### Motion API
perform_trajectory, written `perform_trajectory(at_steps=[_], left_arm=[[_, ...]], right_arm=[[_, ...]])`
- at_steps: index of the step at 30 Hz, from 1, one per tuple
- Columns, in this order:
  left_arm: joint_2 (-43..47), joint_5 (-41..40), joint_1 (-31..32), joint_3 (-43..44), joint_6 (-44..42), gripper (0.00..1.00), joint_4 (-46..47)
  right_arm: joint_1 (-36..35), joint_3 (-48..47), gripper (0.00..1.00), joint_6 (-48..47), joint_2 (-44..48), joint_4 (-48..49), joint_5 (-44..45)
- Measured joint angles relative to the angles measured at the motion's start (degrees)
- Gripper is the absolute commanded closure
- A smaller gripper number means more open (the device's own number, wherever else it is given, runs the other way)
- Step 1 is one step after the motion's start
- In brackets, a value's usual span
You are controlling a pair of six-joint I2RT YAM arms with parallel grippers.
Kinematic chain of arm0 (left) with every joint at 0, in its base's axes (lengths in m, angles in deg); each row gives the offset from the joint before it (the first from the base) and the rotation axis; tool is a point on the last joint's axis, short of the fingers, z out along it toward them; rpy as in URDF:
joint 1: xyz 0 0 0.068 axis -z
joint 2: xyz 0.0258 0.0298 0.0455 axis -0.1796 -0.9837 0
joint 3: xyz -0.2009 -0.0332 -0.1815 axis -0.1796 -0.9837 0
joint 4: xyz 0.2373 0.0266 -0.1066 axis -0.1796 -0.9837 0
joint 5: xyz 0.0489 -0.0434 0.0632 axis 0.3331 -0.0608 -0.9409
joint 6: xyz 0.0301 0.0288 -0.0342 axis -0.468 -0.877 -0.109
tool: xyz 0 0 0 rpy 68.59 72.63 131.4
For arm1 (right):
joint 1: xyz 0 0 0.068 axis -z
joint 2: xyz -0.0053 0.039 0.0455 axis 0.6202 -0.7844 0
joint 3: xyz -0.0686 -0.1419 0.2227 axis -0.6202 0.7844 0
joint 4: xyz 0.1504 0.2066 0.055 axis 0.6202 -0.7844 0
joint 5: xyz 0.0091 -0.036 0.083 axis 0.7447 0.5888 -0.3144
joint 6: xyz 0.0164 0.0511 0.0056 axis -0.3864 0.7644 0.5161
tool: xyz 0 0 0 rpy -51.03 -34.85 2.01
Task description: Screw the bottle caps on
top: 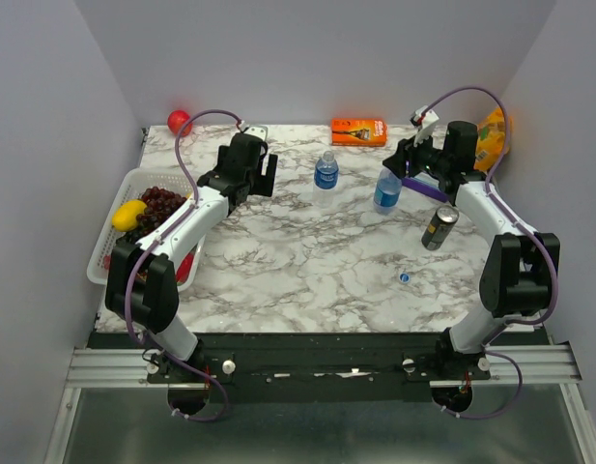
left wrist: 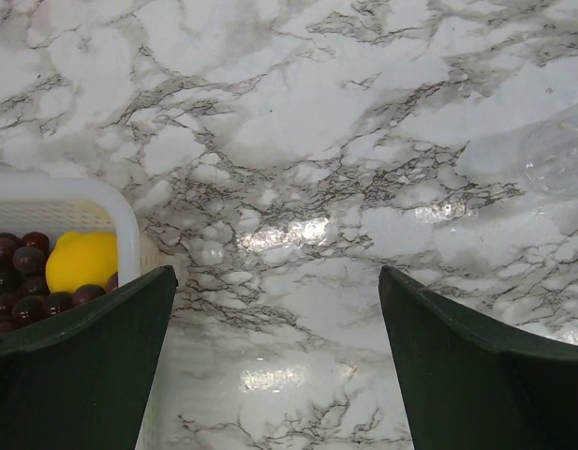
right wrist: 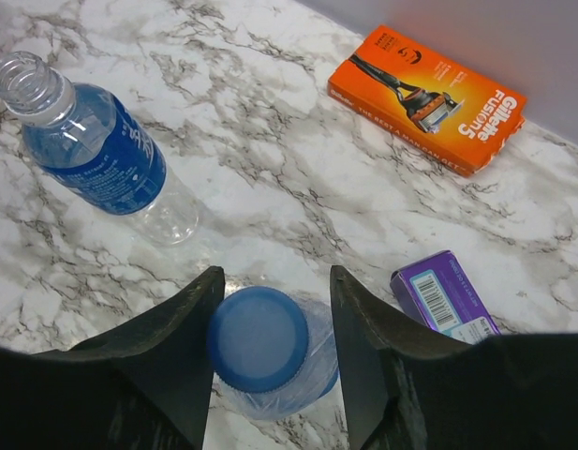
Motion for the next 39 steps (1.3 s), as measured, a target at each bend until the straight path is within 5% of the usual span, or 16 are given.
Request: perform_trajectory(at_steps=[10,16,25,39], left_arm=[[0.0,1.11,0.0,0.0,0.07,0.01,0.02],[-0.04,2.1,0.0,-0.02,0.07,0.01,0.02],[-0.28,8.28,0.0,-2.86,-1.99,0.01,1.29],[1.86,13.55,1.14,-4.59,-10.58,0.01,1.57]], right_arm=[[0.0,0.0,0.35,-0.07,0.0,-0.09,0.0],[0.0,-0.31,0.01,0.48,0.0,-0.5,0.0],[-1.27,-4.81,0.0,3.43,2.05,0.31,-0.96],[-16.0,-14.6,0.01,0.0,-6.1,-1.57,-4.52]])
